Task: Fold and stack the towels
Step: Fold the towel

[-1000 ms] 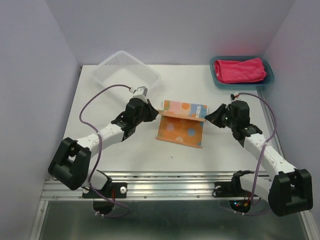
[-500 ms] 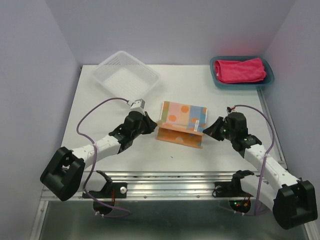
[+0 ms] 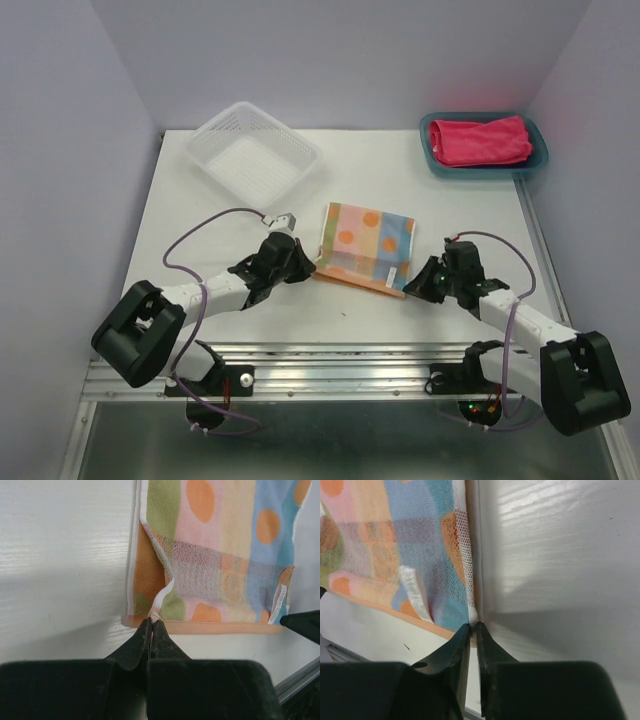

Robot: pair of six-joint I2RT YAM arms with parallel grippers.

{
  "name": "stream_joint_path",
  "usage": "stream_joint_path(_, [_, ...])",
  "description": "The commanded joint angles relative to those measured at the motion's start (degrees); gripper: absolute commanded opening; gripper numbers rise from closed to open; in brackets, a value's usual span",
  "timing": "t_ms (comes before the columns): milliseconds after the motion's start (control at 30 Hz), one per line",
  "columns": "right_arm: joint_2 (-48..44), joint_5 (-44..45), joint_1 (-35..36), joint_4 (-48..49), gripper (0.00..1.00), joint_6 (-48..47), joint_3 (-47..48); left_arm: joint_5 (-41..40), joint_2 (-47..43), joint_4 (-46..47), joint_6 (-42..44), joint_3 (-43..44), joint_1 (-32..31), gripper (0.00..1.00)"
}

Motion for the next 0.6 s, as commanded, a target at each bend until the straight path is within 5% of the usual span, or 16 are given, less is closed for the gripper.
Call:
stream_joint_path(0, [1.7,0.7,0.2,1.6,0.19,-0.3,-1.9,-3.4,-0.8,-3.4,0.6,-0.4,0.3,0.02])
stream_joint_path(200, [-1.0,0.2,0.4,-0.4,0.34,-0.9,-1.2,-3.3,-3.5,-7.0,-0.6,-1.4,-0.1,0.3])
stream_joint_path(300, [-4.4,2.1,0.2,-3.4,0.4,-1.4,0.6,-3.4,-6.1,-8.4,-0.9,-1.7,-0.8,0.55])
stream_joint_path(467, [-7.1,7.5,0.3,-7.2,0.74,-3.6,5.8,-4.9,-10.6,-10.9,0.6,0.5,-1.8,0.83])
stream_joint_path(500, [-7.1,8.3,0.3,-7.2,1.0,-4.5,7.6,-5.1,-10.8,-10.8,1.0,1.3,-1.8,0.87])
stream_joint_path(567, [-6.2,11.3,0.3,-6.7,1.0,-4.7,9.8,-5.1,-9.7,-10.5,4.0,5.1,-1.8,0.99])
